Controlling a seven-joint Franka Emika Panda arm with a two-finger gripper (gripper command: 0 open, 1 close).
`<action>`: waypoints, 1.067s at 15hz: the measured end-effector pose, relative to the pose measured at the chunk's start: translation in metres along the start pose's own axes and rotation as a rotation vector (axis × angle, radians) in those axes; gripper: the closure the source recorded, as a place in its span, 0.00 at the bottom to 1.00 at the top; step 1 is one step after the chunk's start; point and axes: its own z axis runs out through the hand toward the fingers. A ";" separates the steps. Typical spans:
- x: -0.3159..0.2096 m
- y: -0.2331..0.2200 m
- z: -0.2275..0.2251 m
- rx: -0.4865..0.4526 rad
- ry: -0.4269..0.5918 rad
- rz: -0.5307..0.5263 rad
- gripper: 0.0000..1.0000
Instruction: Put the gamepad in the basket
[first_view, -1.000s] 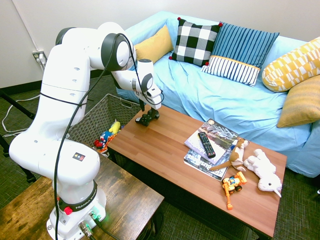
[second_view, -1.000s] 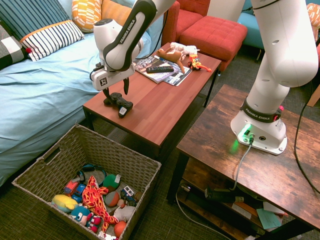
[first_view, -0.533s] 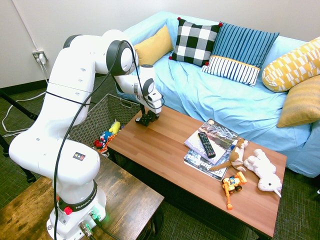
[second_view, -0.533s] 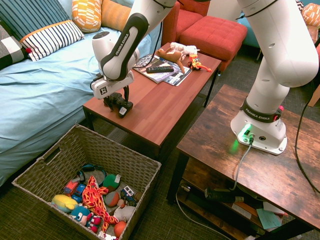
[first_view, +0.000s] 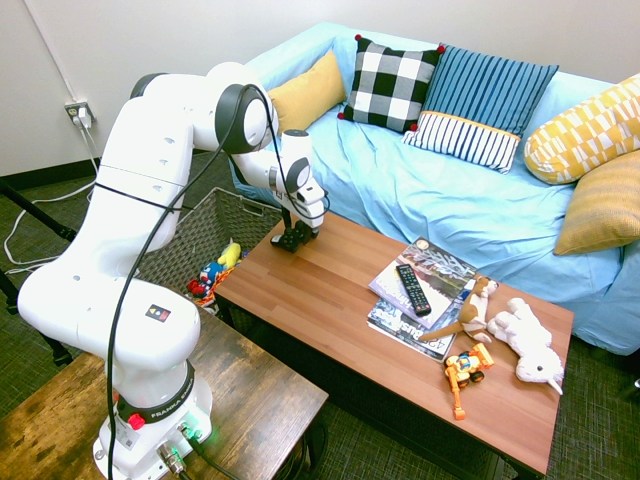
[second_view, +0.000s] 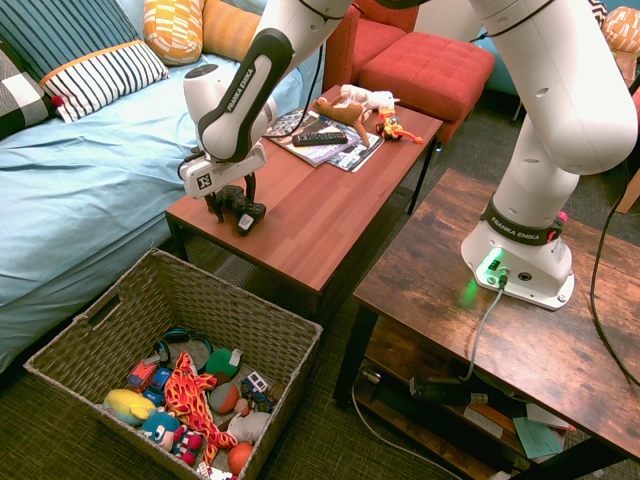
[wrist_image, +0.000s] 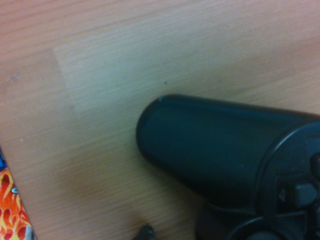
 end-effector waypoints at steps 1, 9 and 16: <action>0.000 -0.001 0.000 0.003 -0.006 -0.001 1.00; 0.020 0.002 -0.010 0.039 -0.053 -0.062 1.00; -0.029 -0.007 -0.089 0.117 -0.035 -0.149 1.00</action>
